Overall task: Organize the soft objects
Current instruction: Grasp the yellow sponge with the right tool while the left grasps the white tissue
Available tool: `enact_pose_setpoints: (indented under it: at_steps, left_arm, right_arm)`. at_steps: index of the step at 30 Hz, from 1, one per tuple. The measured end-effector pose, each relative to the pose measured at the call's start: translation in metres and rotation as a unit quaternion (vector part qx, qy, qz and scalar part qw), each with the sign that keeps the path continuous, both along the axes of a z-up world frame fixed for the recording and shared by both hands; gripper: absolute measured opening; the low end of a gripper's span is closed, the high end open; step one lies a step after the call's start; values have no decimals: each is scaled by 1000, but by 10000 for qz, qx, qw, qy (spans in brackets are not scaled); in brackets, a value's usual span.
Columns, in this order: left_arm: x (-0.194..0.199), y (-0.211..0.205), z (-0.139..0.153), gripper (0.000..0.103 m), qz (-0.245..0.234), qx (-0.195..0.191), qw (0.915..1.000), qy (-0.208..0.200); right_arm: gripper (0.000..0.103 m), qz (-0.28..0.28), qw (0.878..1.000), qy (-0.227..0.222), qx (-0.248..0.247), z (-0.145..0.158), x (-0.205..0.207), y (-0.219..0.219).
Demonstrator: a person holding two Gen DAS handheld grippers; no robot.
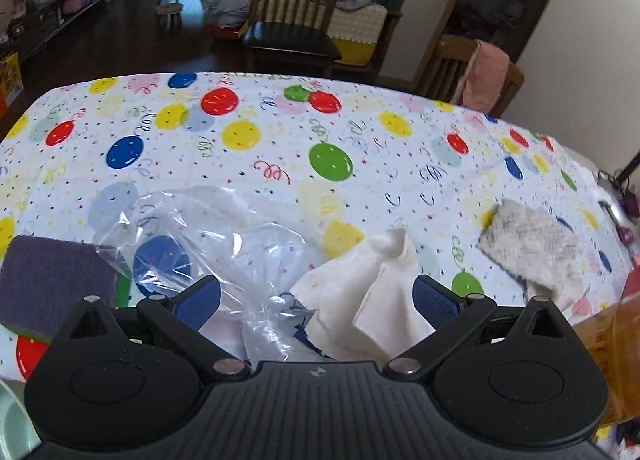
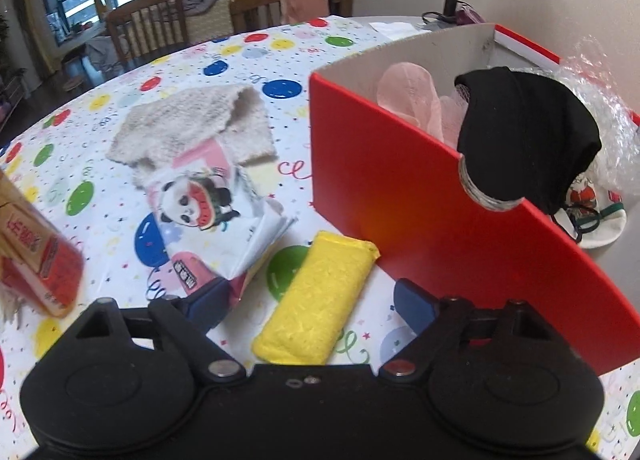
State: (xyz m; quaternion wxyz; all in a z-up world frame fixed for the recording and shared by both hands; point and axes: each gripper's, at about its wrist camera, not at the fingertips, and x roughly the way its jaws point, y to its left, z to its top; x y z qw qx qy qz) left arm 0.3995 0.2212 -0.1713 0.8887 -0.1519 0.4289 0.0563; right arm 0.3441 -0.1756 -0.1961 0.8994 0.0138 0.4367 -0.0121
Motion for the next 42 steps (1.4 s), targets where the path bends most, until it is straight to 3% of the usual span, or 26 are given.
enact_pose_setpoints:
  at_steps: [6,13,17,21,24,29,35,42]
  left_arm:
    - [-1,-13,-2,98,-378,-85,9991,-161]
    - [2,-18,-6,65,-521,-137,9985,-120]
    - [1,-21,-5,55,-543,-65,9984,-149]
    - [-1,-18,-5,38,-451,-196,9987,-137]
    - [-3,-18,-1,33,-404,-183,9989,-172]
    - [-11,-24,9,15,-516,-175,9979,-337]
    - [-20,-29,21,8,-579,-175,9968,-518]
    - [-34,-31,39,5,-582,-227,9953,-742]
  right_arm:
    - [81,-82,10000,1,1,-6,2,1]
    - [80,-17,9999,-115,-25,2,-13,1]
    - [77,-189,9997,96,-84,-10,-9,-9]
    - [73,-176,9998,50,-113,-13,-5,-5]
    - [63,-105,9998,64,-126,-13,-3,1]
    - [51,-19,9992,123,-391,-16,1,9]
    - [42,62,9989,114,-449,-13,1,11]
    - [38,-2,9997,73,-222,1,-12,3]
